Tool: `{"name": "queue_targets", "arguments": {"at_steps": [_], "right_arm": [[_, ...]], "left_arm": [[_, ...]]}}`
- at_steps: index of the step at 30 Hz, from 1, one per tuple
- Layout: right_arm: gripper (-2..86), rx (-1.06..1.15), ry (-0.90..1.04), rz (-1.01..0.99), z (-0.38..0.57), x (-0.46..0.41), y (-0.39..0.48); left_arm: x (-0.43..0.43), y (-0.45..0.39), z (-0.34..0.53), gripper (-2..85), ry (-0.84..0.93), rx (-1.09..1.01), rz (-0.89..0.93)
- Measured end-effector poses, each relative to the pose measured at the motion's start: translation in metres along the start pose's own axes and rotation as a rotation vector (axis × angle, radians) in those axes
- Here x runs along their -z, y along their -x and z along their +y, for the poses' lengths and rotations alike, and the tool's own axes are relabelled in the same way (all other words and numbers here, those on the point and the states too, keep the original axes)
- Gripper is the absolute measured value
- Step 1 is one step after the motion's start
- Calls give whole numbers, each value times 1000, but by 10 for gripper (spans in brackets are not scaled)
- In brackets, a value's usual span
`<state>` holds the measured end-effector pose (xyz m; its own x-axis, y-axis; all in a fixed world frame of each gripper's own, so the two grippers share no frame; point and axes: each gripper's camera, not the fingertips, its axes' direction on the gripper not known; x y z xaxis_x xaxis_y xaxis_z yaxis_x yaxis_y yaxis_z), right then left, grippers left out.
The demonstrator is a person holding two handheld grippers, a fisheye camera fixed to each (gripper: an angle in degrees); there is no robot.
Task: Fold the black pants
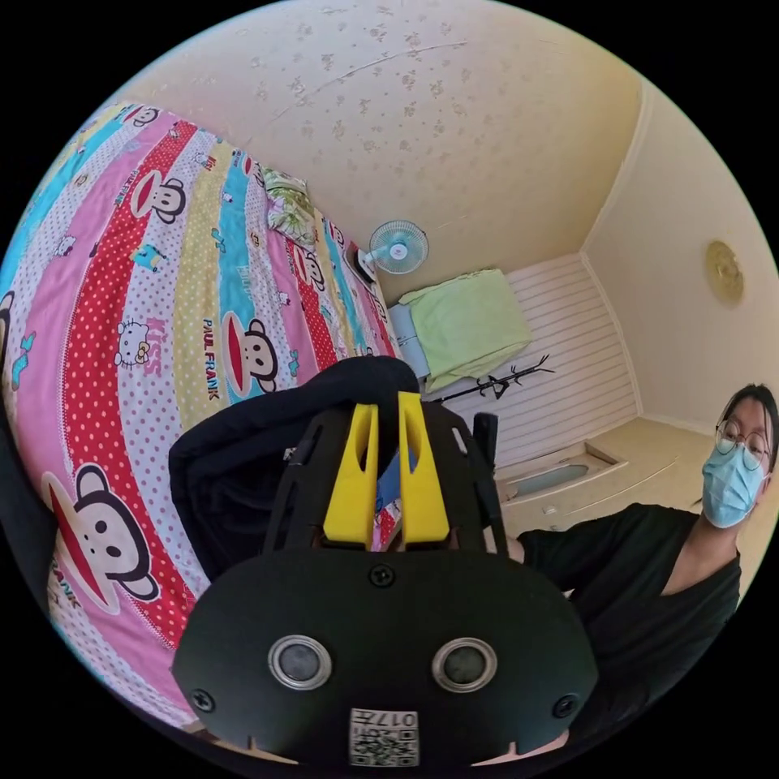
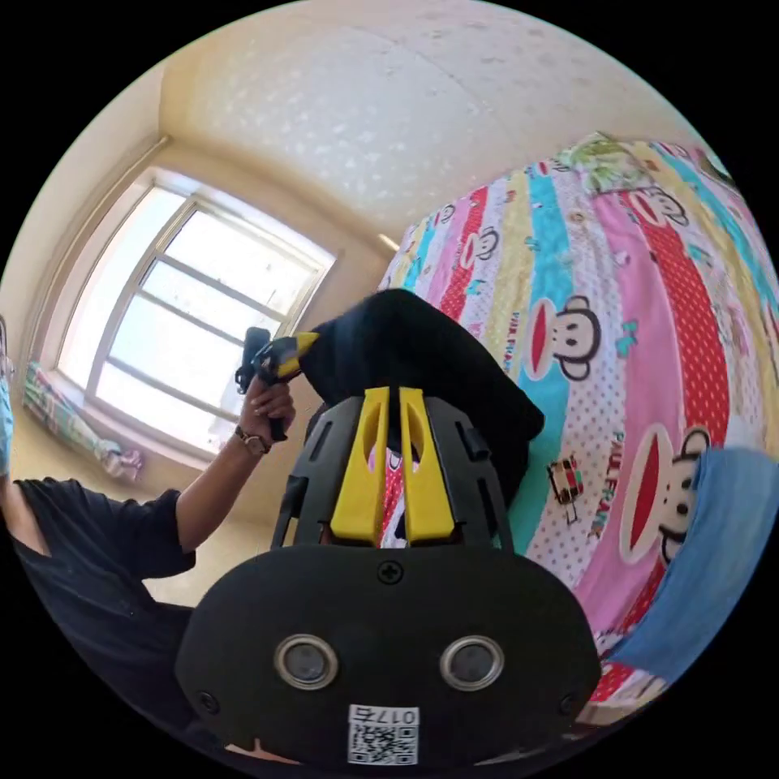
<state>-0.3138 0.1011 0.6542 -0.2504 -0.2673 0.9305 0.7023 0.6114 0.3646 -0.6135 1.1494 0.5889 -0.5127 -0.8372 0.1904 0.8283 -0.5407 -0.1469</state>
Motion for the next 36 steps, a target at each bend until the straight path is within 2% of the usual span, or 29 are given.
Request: {"name": "queue_targets", "arguments": {"at_steps": [2,5,7,9,13,15,16,19,22,24,26,28,30,34,36], "right_arm": [[22,-180,22,5,30,-8,-23],[14,-418,168,-170,55,-61,-55],[12,-475,223,-257,46,-94,-63],[14,-534,235,-193,12,-122,-74],[14,-493,119,-210,-51,-122,-88],[12,-282,114,-178,-77,-116,-76],[12,-243,126,-182,-78,-118,-75],[8,-338,161,-323,-51,-133,-108],[6,-481,187,-416,-7,-133,-148],[6,-490,251,-330,18,-115,-160],[6,-479,273,-333,31,-95,-166],[7,-485,275,-350,43,-69,-174],[12,-527,277,-302,59,-33,-185],[33,-522,240,-269,67,20,-190],[89,-494,214,-273,60,42,-186]], "left_arm": [[9,5,-3,44,-26,19,23],[12,-3,-12,44,8,-8,1],[10,-10,-16,44,53,-37,2],[8,-19,-16,44,105,-71,12],[7,-40,2,44,191,-110,-28],[8,-46,13,44,197,-134,-66],[9,-47,21,44,197,-148,-81],[5,-29,49,45,245,-137,-133],[-14,12,84,46,379,-20,-33],[-27,35,108,48,456,49,-71],[-38,62,135,52,513,161,-219],[-39,80,149,52,508,235,-285],[-35,100,157,54,463,308,-243],[-13,141,163,67,337,469,-19],[1,146,161,84,266,500,54]]}}
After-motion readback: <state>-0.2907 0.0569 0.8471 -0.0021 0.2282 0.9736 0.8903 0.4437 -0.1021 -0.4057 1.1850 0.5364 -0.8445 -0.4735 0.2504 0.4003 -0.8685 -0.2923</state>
